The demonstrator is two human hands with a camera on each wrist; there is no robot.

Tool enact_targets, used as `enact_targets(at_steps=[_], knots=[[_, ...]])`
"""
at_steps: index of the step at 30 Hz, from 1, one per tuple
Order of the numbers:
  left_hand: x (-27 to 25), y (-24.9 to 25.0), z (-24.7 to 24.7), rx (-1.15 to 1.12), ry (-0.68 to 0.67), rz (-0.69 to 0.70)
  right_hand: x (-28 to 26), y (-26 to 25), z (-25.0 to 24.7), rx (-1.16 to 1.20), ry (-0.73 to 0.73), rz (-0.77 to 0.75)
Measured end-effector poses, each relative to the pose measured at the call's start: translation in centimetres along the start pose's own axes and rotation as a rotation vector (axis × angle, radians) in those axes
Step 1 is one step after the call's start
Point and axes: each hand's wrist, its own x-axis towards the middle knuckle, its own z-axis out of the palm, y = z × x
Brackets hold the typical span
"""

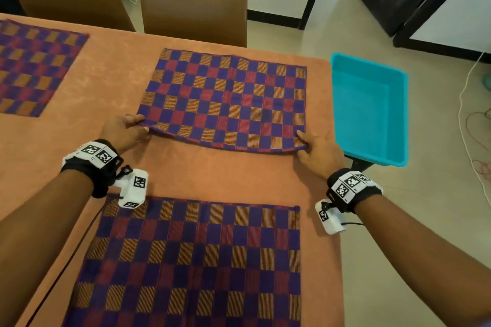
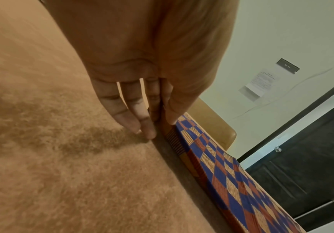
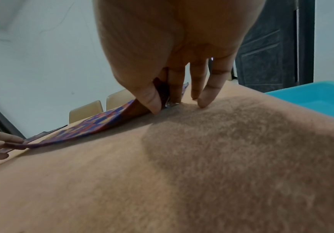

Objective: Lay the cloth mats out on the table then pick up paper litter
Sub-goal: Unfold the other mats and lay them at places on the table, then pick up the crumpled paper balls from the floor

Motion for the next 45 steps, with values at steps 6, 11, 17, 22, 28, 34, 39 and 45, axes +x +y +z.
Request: enact_targets(at_steps=[6,11,17,22,28,34,39,45], knots=[[0.3,0.4,-0.3,0.033,-0.013,-0.004,-0.4,0.1,0.1,0.021,-0.006,0.007],[-0.8,0.3,-1.1,0.478,0.077,0.031,-0.5,0.2,-0.2,-0.060,-0.069,-0.079],[-3.4,2.0,-0.5,0.911,0.109,0.205,-1.5,0.4,-0.5,-0.050,-0.006,-0.097],[-4.5,1.8,1.4,1.057,-0.161,0.227,-2.8,-0.2,-0.3,-0.036,-0.034,-0.213],[-7.1,2.7,2.4,0.910,-0.177,0.187,-3.9,0.5,-0.5,-0.077,-0.140,-0.237],[-14.9,3.7,5.8,0.834,-0.201,0.318,-7.6,2.1,-0.8,-0.026,-0.166,-0.240],[-25.3,1.8,12.5,0.747,-0.288,0.383,-13.0,4.7,0.1,-0.056,-0.254,-0.345],[-38.1,-3.0,22.6,0.789,-0.276,0.336,-18.5,11.1,0.6,-0.063,-0.338,-0.540]])
